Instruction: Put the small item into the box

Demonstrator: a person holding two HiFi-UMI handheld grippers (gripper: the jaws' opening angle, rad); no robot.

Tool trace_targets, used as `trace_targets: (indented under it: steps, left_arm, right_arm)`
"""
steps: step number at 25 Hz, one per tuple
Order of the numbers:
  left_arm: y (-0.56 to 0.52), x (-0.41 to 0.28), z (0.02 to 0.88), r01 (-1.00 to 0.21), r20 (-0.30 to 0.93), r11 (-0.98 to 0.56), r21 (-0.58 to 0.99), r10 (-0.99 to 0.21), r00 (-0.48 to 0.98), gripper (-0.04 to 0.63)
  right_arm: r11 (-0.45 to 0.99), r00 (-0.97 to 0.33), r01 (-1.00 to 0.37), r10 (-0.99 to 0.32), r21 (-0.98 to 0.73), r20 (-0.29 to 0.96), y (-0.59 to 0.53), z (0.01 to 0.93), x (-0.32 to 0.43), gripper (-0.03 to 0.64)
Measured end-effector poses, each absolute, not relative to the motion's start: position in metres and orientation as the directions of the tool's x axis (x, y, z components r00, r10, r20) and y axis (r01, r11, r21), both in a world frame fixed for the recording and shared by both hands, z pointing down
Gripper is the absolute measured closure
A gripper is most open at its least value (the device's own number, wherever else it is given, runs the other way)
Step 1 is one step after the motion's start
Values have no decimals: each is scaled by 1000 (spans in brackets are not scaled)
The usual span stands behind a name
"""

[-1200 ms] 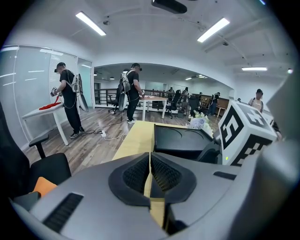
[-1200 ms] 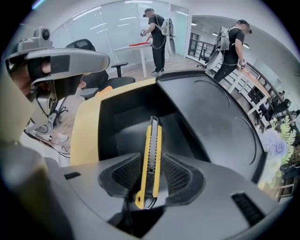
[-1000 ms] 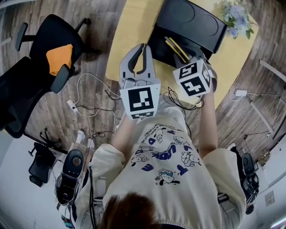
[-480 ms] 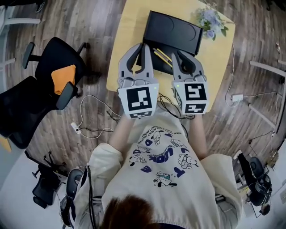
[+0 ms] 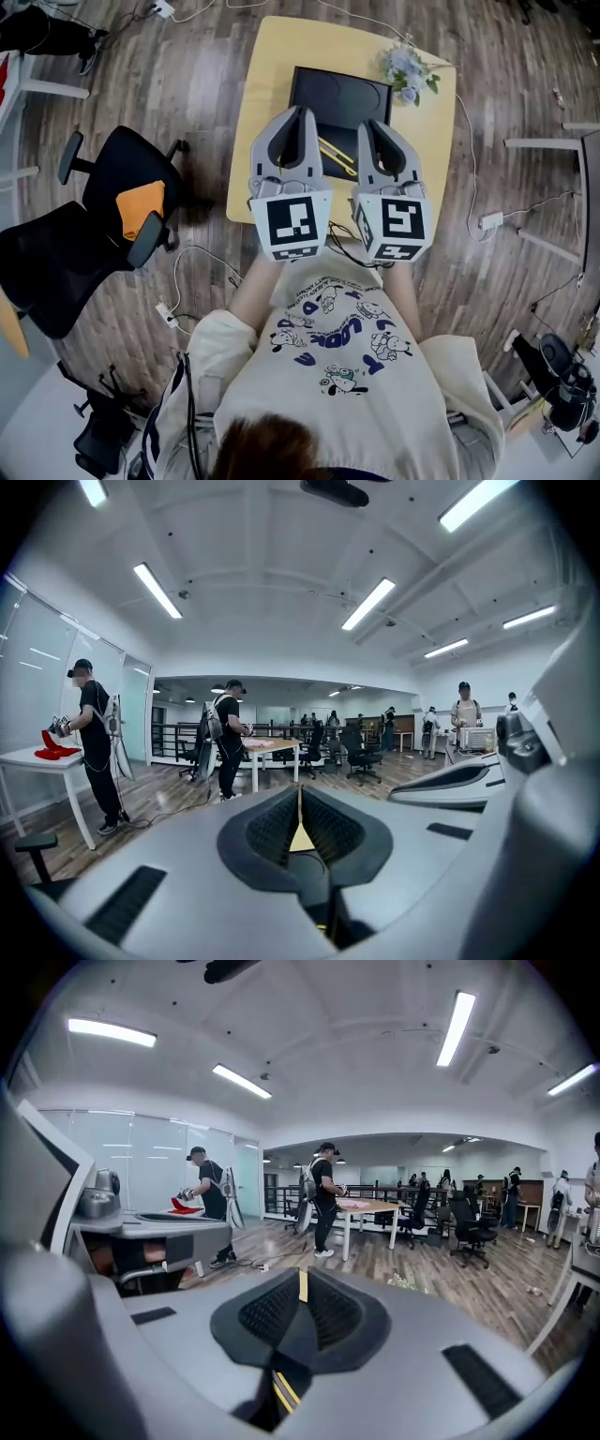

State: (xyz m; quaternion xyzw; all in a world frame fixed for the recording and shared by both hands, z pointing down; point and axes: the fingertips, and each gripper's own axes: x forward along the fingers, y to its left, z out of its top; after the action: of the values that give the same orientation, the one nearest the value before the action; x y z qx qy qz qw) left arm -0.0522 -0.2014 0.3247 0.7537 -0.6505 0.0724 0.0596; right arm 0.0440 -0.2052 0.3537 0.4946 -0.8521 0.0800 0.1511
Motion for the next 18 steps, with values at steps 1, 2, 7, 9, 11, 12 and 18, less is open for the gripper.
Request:
trace_targets:
  steps: [1,2,7,9,11,12,18]
  left_arm:
    - [-201,-51,321,-988,179,-151,-6,-973,148,572]
    - [-201,-49,317,-988,171,-155,-8,-974,152,572]
    - [-197,-44,302,-986,136,-166,-24,-978,161,572]
    - [-195,-43,297,-985,124,-168,-28,-979,163,572]
    - [-192,-40,292,-985,112,-170,-33,-980,165,572]
    - [-190,-38,289,-985,106,-171,-36,-980,167,572]
    - [-185,-31,273,-983,72,-176,-55,-982,172,572]
  right_arm:
    - [492,-464,-870,-823,3,327,-205,350,45,572]
    - [485,-461,-874,-829,-4,317,-204,346,47,572]
    - [441,-427,-897,-867,-5,257,-203,327,54,572]
    - [423,-413,-906,-882,-4,229,-203,319,57,572]
    - [410,-402,-912,-893,-2,202,-200,311,59,574]
    - [405,-398,-914,-898,-2,189,-199,307,61,574]
    - [384,-380,-923,-914,3,141,-192,290,67,574]
